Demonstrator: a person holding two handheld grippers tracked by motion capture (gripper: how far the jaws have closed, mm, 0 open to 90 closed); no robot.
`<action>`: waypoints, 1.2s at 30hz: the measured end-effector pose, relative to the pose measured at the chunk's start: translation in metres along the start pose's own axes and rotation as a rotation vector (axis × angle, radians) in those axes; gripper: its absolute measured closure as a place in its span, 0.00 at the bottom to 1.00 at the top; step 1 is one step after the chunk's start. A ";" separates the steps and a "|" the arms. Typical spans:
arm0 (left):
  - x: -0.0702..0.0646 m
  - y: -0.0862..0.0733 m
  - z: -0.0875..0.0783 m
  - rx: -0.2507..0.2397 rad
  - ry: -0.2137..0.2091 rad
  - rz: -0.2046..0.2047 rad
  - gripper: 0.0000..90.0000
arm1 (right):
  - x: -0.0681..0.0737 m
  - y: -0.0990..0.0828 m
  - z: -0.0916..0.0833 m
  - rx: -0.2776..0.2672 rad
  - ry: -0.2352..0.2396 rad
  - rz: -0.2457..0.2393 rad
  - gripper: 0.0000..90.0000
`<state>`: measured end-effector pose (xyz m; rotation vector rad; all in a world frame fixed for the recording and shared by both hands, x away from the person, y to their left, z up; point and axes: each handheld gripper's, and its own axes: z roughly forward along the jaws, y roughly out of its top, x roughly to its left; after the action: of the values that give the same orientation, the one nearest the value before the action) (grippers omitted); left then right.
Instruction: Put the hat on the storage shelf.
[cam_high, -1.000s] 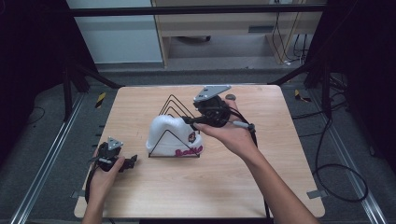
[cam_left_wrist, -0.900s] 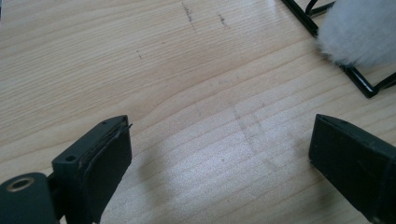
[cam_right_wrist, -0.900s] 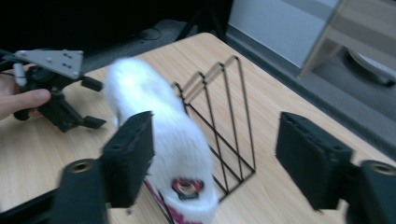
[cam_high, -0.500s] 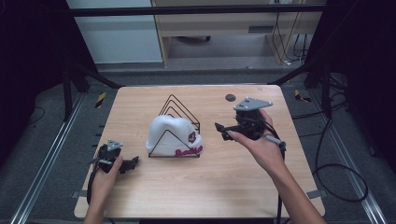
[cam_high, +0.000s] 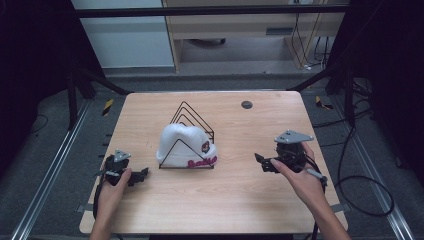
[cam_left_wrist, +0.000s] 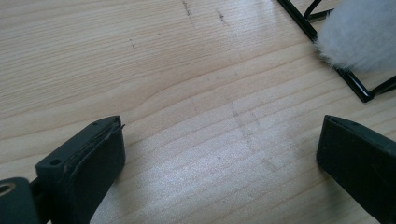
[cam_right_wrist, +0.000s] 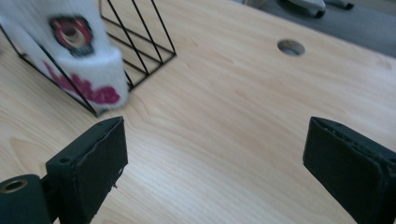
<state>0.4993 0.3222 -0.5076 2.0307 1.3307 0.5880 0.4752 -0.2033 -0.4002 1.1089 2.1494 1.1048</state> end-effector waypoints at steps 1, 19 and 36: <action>0.000 0.000 0.000 0.000 0.000 0.000 0.00 | -0.002 -0.007 0.003 0.014 -0.007 0.006 0.08; 0.000 0.000 0.000 -0.001 0.001 -0.001 0.00 | -0.006 -0.066 0.034 0.133 0.010 0.095 0.10; -0.001 -0.001 -0.001 0.000 0.003 -0.004 0.00 | -0.007 -0.082 0.058 0.154 -0.041 0.133 0.11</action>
<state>0.4984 0.3220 -0.5077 2.0279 1.3362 0.5900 0.4833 -0.2127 -0.5003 1.3488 2.1854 0.9756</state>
